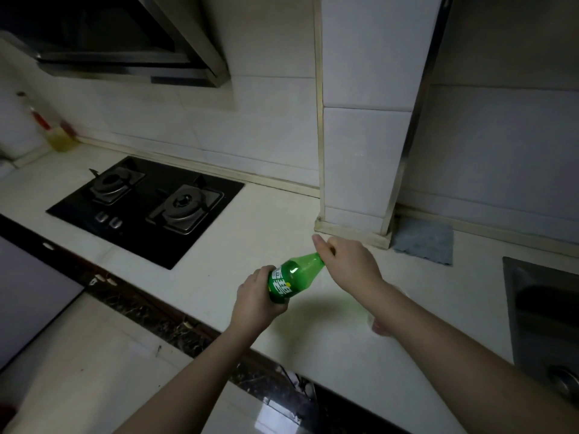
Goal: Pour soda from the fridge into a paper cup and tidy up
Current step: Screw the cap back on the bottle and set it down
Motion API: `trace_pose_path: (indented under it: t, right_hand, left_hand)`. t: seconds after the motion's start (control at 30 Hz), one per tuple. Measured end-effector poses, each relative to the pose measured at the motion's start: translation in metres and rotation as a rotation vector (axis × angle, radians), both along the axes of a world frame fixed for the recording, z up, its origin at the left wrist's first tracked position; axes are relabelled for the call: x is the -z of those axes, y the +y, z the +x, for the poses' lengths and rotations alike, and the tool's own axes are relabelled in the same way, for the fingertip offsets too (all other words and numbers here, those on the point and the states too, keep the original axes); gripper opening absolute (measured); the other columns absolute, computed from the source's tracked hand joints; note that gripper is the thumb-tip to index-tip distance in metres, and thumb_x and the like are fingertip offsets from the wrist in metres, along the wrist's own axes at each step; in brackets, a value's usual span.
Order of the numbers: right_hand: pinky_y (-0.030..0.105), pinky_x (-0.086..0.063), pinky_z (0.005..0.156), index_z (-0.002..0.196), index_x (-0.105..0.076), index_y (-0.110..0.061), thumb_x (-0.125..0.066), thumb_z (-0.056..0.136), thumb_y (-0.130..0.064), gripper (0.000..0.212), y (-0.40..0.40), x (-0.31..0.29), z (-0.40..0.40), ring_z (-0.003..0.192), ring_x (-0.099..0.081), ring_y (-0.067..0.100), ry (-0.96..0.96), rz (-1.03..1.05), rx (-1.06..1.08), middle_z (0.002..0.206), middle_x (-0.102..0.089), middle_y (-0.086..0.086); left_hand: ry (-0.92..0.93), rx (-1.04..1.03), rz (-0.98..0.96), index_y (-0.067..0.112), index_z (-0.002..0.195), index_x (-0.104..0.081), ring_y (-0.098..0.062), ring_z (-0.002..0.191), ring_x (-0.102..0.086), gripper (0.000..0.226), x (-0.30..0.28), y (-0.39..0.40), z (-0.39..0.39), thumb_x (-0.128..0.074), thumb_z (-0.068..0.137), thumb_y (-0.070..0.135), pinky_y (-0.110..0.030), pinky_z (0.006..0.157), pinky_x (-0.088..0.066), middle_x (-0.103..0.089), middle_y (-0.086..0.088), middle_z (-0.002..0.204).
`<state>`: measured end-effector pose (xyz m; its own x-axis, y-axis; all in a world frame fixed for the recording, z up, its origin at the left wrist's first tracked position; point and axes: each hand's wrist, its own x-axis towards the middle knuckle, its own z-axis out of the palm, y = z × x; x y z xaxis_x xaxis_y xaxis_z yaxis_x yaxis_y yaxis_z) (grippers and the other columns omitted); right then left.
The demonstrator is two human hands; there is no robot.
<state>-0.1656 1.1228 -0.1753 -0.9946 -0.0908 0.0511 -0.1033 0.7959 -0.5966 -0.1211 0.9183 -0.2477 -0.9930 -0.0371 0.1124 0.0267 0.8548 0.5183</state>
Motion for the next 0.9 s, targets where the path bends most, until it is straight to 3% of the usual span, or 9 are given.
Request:
trace_pose_path:
  t: [0.13, 0.23, 0.3, 0.47, 0.63, 0.73, 0.9]
  right_hand:
    - [0.033, -0.048, 0.068, 0.088, -0.055, -0.028, -0.041, 0.084, -0.066, 0.04, -0.017, 0.0, 0.002, 0.071, -0.057, 0.01, -0.024, -0.426, -0.175, 0.082, -0.061, -0.009]
    - [0.017, -0.046, 0.067, 0.1, -0.058, -0.03, -0.058, 0.087, -0.046, 0.021, -0.034, 0.0, 0.007, 0.071, -0.056, 0.006, 0.049, -0.561, -0.301, 0.094, -0.06, -0.012]
    - [0.011, -0.043, 0.064, 0.107, -0.056, -0.031, -0.068, 0.085, -0.036, 0.026, -0.047, 0.002, 0.008, 0.071, -0.054, 0.005, 0.011, -0.563, -0.33, 0.1, -0.058, -0.011]
    - [0.01, -0.041, 0.067, 0.115, -0.057, -0.03, -0.074, 0.08, -0.035, 0.039, -0.088, 0.012, -0.007, 0.08, -0.053, -0.003, -0.019, -0.457, -0.319, 0.105, -0.057, -0.014]
    - [0.025, -0.049, 0.084, 0.114, -0.062, -0.027, -0.074, 0.08, -0.029, 0.036, -0.142, 0.018, -0.029, 0.098, -0.057, -0.001, -0.005, -0.474, -0.259, 0.108, -0.064, -0.011]
    - [0.033, -0.053, 0.084, 0.112, -0.066, -0.025, -0.076, 0.078, -0.024, 0.036, -0.177, 0.018, -0.045, 0.1, -0.06, 0.002, -0.003, -0.5, -0.2, 0.108, -0.066, -0.008]
    - [0.034, -0.054, 0.081, 0.108, -0.068, -0.023, -0.075, 0.078, -0.023, 0.031, -0.23, 0.017, -0.07, 0.098, -0.06, 0.003, 0.031, -0.451, -0.185, 0.103, -0.066, -0.007]
  left_hand:
    - [-0.135, 0.004, 0.305, 0.034, 0.104, -0.052, -0.01, 0.082, -0.063, 0.053, 0.002, -0.006, 0.012, -0.084, 0.062, 0.027, -0.031, 0.067, -0.054, -0.066, 0.01, 0.093]
    - [-0.164, -0.025, 0.42, 0.036, 0.102, -0.052, -0.008, 0.08, -0.065, 0.052, 0.007, -0.011, 0.017, -0.086, 0.064, 0.025, -0.024, 0.063, -0.053, -0.068, 0.01, 0.09]
    - [-0.169, -0.043, 0.475, 0.038, 0.109, -0.051, -0.004, 0.086, -0.065, 0.058, 0.011, -0.017, 0.016, -0.086, 0.065, 0.026, -0.021, 0.066, -0.054, -0.068, 0.011, 0.097]
    - [-0.176, -0.053, 0.581, 0.039, 0.118, -0.053, 0.006, 0.093, -0.062, 0.066, 0.016, -0.048, -0.001, -0.088, 0.065, 0.022, -0.012, 0.074, -0.05, -0.068, 0.011, 0.108]
    - [-0.218, -0.036, 0.587, 0.046, 0.118, -0.05, 0.004, 0.097, -0.062, 0.071, 0.028, -0.095, -0.035, -0.089, 0.06, 0.034, -0.025, 0.083, -0.053, -0.067, 0.018, 0.108]
    - [-0.23, -0.068, 0.579, 0.037, 0.124, -0.046, -0.001, 0.099, -0.062, 0.079, 0.036, -0.127, -0.057, -0.089, 0.057, 0.038, -0.032, 0.084, -0.054, -0.065, 0.017, 0.109]
    - [-0.203, -0.09, 0.61, 0.031, 0.119, -0.04, -0.003, 0.096, -0.062, 0.074, 0.045, -0.173, -0.085, -0.088, 0.063, 0.028, -0.035, 0.081, -0.055, -0.062, 0.012, 0.107]
